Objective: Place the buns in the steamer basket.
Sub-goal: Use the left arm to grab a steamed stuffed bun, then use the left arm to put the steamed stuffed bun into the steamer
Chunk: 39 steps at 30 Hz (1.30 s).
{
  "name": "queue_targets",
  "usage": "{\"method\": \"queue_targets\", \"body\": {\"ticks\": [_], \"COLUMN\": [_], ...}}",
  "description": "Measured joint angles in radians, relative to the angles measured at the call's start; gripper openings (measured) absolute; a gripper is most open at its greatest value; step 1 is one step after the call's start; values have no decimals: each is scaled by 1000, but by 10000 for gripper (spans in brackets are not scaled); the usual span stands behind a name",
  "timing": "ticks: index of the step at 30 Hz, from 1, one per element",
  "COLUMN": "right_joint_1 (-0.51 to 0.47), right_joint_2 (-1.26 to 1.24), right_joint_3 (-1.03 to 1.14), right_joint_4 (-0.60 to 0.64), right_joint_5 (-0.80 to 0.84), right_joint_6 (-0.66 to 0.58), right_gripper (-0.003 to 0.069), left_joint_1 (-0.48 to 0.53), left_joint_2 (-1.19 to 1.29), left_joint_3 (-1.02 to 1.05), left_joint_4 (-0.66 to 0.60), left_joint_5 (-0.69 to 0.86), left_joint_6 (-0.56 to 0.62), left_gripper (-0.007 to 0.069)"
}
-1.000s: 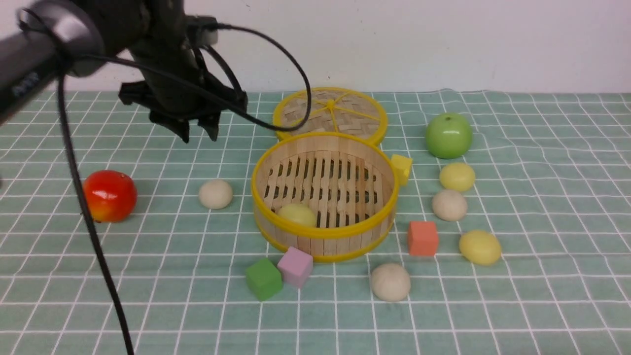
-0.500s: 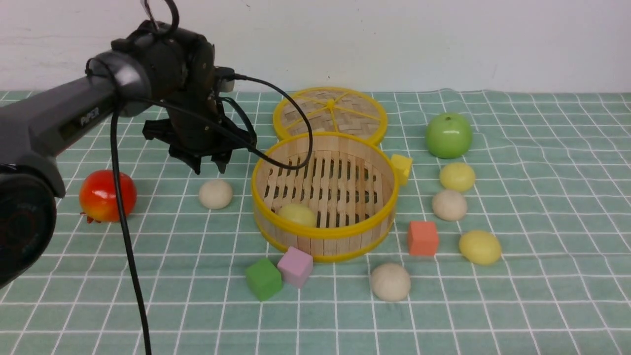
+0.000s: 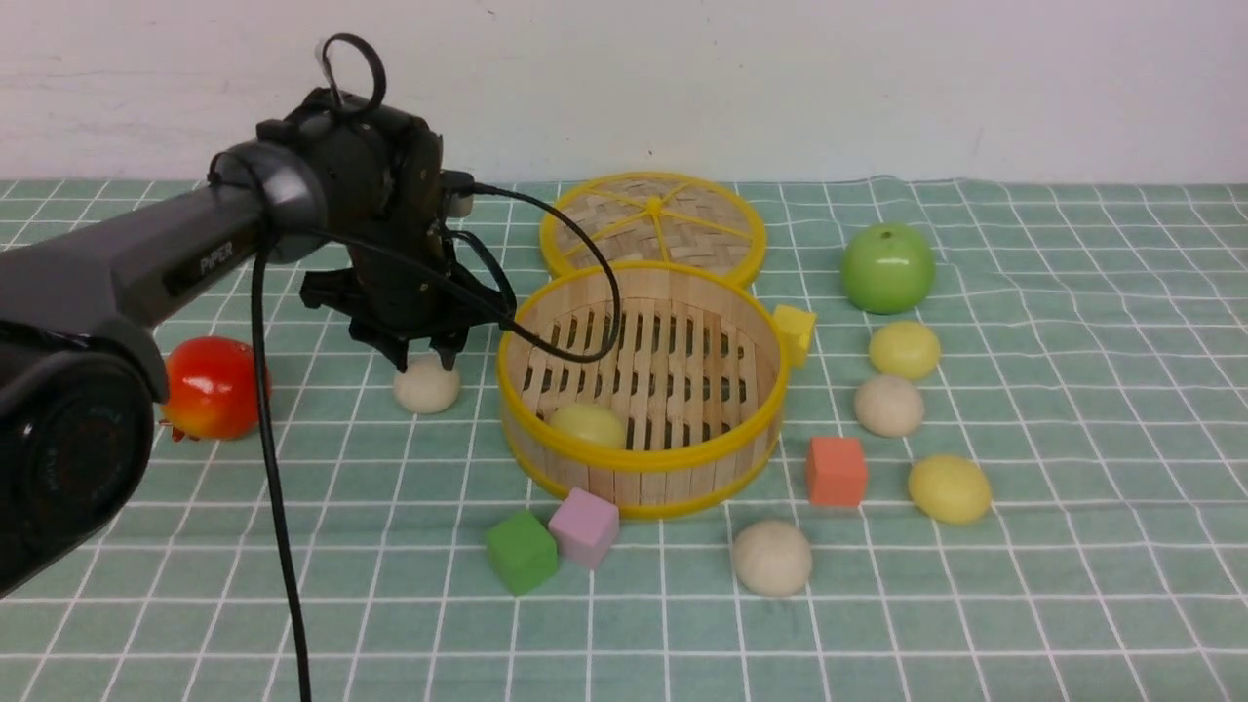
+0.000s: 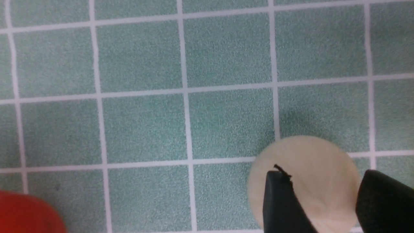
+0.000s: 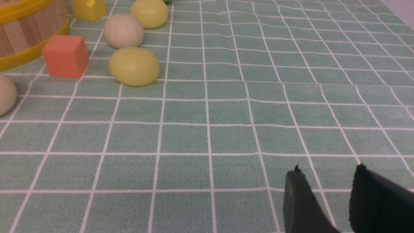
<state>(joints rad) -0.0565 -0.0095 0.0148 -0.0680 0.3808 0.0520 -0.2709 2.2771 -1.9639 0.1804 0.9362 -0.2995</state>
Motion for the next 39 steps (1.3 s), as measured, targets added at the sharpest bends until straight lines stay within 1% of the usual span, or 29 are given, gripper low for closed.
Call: {"method": "queue_targets", "body": {"ticks": [3,7,11,12,13,14,15,16,17,18,26,30,34,39], "right_joint_1": [0,0,0,0,0,0,0,0,0,0,0,0,0,0], "right_joint_2": [0,0,0,0,0,0,0,0,0,0,0,0,0,0], "right_joint_3": [0,0,0,0,0,0,0,0,0,0,0,0,0,0], "right_joint_4": [0,0,0,0,0,0,0,0,0,0,0,0,0,0], "right_joint_5": [0,0,0,0,0,0,0,0,0,0,0,0,0,0], "right_joint_6": [0,0,0,0,0,0,0,0,0,0,0,0,0,0], "right_gripper": [240,240,240,240,240,240,240,240,240,240,240,240,240,240], "left_joint_1": [0,0,0,0,0,0,0,0,0,0,0,0,0,-5], "left_joint_2": [12,16,16,16,16,16,16,16,14,11,-75,-140,-198,-205], "left_joint_3": [0,0,0,0,0,0,-1,-1,-1,-1,0,0,0,0], "left_joint_4": [-1,-1,-1,-1,-1,-1,-1,-1,-1,-1,-7,-55,-180,-374], "left_joint_5": [-1,-7,-7,-7,-7,-7,-6,-2,-1,6,47,47,34,4], "left_joint_6": [0,-1,-2,-2,-2,-2,-2,-2,-2,-2,-2,8,77,179], "left_gripper": [318,284,195,155,149,104,85,27,22,-2,-6,-6,-6,-6]}}
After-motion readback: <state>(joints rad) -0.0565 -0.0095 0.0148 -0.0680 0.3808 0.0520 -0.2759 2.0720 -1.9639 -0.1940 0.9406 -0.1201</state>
